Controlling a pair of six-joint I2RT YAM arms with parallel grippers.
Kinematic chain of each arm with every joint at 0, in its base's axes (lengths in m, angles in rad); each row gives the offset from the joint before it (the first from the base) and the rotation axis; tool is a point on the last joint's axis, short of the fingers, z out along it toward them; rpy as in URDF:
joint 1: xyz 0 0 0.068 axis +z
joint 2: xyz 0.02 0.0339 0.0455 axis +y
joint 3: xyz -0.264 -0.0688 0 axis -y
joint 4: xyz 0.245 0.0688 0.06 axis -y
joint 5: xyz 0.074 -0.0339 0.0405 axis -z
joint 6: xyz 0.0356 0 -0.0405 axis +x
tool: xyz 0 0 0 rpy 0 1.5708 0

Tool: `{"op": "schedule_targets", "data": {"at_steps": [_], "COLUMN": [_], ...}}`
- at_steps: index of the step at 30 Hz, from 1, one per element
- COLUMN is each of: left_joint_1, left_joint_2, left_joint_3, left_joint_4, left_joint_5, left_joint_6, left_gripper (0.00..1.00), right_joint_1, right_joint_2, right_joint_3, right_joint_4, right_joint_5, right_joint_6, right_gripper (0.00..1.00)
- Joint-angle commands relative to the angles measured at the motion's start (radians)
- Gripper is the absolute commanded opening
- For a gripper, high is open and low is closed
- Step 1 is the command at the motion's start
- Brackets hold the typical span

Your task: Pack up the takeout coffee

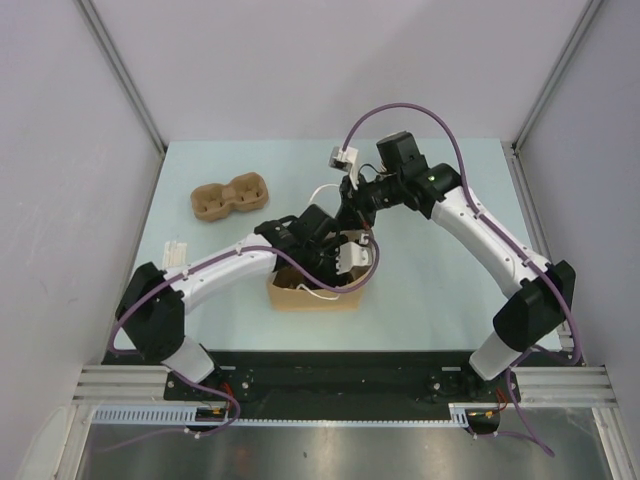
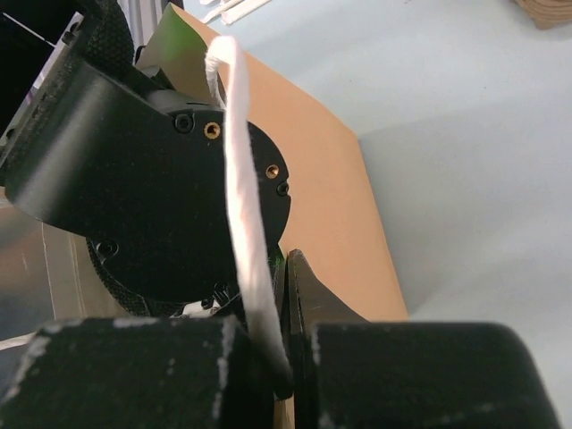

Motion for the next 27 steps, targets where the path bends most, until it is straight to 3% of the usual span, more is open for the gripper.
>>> {"op": "schedule_targets", "data": {"at_steps": [1, 18, 21, 22, 27], "left_joint_1": [0.021, 0.058, 0.058, 0.058, 0.056], "left_joint_2": [0.056, 0.143, 0.128, 0.116, 0.096], "left_joint_3": [-0.105, -0.161, -0.144, -0.135, -0.070], "left_joint_4": [-0.007, 0.061, 0.059, 0.058, 0.042], "left_joint_5": [-0.016, -0.019, -0.019, -0.019, -0.016], "left_joint_6": [-0.019, 0.010, 0.004, -0.001, -0.030], "left_gripper": [0.14, 0.22, 0.35, 0.44, 0.63], "right_joint_1": [0.009, 0.009, 0.009, 0.009, 0.009], "right_joint_2": [-0.002, 0.036, 0.037, 0.036, 0.031], "right_joint_3": [0.066, 0.094, 0.095, 0.096, 0.092], "right_joint_4": [-0.032, -0.052, -0.061, -0.062, -0.066], "right_joint_5": [-0.080, -0.051, -0.048, -0.046, -0.043], "right_joint_6": [0.038, 0.035, 0.027, 0.027, 0.020], "right_gripper": [0.00, 0.00, 0.00, 0.00, 0.00]}}
